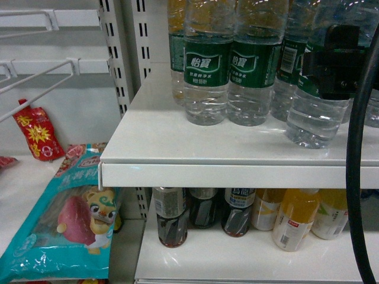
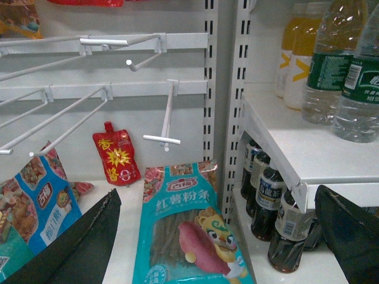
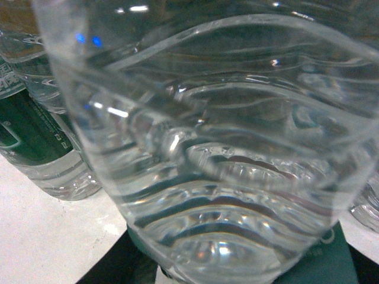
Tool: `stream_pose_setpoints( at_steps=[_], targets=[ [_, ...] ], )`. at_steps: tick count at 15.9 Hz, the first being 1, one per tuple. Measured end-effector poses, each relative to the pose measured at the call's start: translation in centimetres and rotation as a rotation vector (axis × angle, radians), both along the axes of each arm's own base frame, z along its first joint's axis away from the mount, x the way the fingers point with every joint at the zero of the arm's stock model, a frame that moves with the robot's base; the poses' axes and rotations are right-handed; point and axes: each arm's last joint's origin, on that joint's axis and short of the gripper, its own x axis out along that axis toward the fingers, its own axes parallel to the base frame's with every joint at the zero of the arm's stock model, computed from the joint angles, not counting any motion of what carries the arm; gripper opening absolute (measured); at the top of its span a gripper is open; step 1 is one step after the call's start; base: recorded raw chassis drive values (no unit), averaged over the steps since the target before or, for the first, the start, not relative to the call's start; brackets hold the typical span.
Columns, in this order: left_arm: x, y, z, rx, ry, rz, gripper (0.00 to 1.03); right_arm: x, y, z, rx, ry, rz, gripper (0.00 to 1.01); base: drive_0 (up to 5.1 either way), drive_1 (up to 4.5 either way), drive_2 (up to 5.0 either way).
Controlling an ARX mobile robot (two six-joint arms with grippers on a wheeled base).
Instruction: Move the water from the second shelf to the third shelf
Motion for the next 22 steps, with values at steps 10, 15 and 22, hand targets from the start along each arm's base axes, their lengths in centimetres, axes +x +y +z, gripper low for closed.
stream_pose_setpoints(
  at_steps=[10,15,22],
  targets=[
    [0.0,0.0,0.0,0.0,0.0,0.0,0.98,0.1,0.0,0.2,0.004,-0.01,0.008,0.99,0.0,0.0,0.0],
    [0.0,0.0,0.0,0.0,0.0,0.0,0.98,-0.9,-0.2,1.4,0.015,-0.025,0.024,0.98,0.0,0.0,0.0],
    [0.0,0.0,0.0,0.0,0.0,0.0,0.98,-4.2,-1.0,1.9,0.012,-0.027,0.022,0.98,0.0,0.0,0.0]
  ],
)
